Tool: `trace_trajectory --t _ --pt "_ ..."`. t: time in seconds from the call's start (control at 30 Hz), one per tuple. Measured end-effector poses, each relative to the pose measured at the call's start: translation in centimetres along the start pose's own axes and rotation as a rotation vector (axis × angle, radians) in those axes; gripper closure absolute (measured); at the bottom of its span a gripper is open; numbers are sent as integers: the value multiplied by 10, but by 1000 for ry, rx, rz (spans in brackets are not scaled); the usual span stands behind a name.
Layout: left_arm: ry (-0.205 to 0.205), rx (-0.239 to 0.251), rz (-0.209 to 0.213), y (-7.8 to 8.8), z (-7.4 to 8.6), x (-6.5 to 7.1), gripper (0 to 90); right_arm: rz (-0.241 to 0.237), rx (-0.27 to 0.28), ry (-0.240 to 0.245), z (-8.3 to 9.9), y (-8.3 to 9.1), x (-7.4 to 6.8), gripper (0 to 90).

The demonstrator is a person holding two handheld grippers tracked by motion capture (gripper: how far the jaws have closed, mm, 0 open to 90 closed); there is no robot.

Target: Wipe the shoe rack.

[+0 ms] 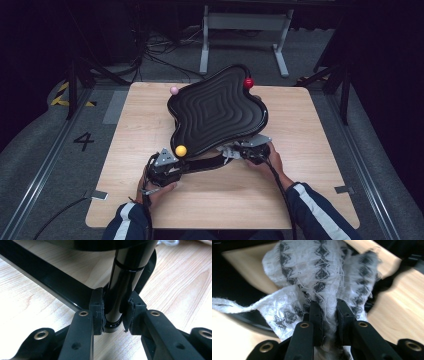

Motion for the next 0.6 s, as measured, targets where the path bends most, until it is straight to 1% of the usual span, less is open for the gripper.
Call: trace_trajectory --t 0.03,0.07,0.1,0.2,0.23,0.3,0.37,0.43,0.47,0.57,0.6 --pt "0 -1 -1 0 0 0 714 -6 4 21 -2 -2 -4 785" --pt "0 2 1 0 0 0 714 -22 9 26 -4 -4 -10 786" --pt "-2 0 0 0 0 0 715 -30 8 30 -6 -5 -13 786" --pt "-2 0 1 0 0 0 714 -61 11 42 -13 -11 -28 786" --pt "-2 -1 0 0 0 0 714 -74 18 55 -16 -15 -36 786" --pt "-2 -1 0 0 0 0 714 -96 29 74 -21 -20 -48 787" --pt "-2 -1 0 0 0 0 714 -108 34 108 -27 -25 -60 786" --pt "-3 -2 0 0 0 0 714 -120 38 125 -29 -27 -69 786" --pt "0 -6 0 0 0 0 714 -121 39 131 -30 -27 -72 786" --pt "0 -4 -1 0 0 0 713 -127 36 139 -30 -27 -72 784" --pt "-2 0 0 0 0 0 713 -130 31 150 -29 -25 -68 782"
Point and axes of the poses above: each handheld gripper's, and its own axes: y roughly backward along the jaws, z roughly out of its underside, x roughly to its right, the point moved 3 cm from there along -y, roughly forward along the jaws, and after that the axes turned 10 degrees about -z, right-handed, at the moved point
